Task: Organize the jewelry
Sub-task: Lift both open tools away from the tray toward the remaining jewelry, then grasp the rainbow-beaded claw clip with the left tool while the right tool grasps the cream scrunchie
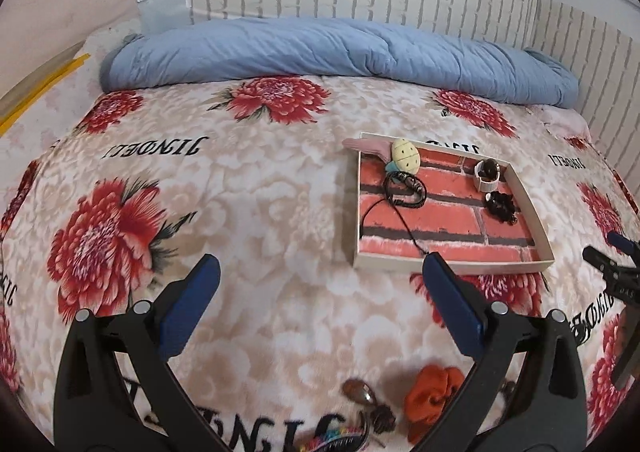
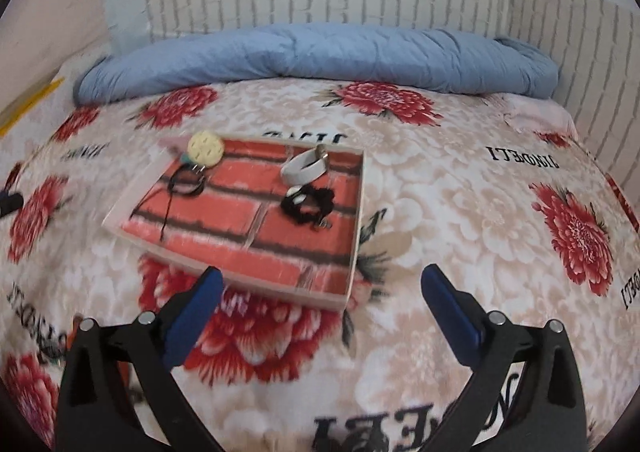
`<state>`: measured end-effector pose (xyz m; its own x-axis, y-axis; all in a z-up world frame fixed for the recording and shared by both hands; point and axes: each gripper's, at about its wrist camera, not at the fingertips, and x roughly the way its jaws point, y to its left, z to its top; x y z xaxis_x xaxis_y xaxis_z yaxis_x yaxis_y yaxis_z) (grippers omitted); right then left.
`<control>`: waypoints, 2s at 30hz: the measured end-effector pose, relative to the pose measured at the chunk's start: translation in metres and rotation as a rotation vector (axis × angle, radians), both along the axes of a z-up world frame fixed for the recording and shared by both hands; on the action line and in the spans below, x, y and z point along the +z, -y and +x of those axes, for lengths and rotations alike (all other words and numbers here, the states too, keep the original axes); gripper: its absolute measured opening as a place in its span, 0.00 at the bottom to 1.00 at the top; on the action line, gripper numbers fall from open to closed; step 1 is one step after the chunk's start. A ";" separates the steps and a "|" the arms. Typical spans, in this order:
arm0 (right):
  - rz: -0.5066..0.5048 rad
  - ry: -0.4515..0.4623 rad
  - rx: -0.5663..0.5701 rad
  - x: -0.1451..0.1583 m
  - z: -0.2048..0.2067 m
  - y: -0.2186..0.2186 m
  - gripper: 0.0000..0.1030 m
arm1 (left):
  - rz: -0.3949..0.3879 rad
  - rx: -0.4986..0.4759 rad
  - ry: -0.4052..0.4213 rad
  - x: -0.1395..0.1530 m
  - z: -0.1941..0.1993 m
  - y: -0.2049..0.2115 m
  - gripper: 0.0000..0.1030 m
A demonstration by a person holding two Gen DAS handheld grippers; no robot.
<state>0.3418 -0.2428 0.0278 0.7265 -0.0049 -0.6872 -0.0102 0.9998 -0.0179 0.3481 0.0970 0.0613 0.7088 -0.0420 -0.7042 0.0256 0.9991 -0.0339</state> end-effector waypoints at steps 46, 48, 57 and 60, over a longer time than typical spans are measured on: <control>-0.023 -0.001 -0.007 -0.083 -0.149 -0.027 0.94 | -0.030 -0.028 -0.008 -0.107 -0.133 -0.020 0.95; -0.024 -0.003 -0.011 -0.084 -0.149 -0.027 0.94 | -0.031 -0.025 -0.012 -0.110 -0.133 -0.021 0.95; -0.055 -0.006 0.003 -0.088 -0.154 -0.038 0.85 | -0.056 -0.042 -0.041 -0.123 -0.128 -0.026 0.95; -0.053 -0.023 0.005 -0.091 -0.151 -0.039 0.76 | -0.070 -0.043 -0.059 -0.127 -0.125 -0.027 0.94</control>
<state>0.1909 -0.2040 -0.0633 0.7107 -0.0379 -0.7025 -0.0160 0.9974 -0.0701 0.2227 0.1245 -0.0658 0.6629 -0.1226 -0.7386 0.0646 0.9922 -0.1066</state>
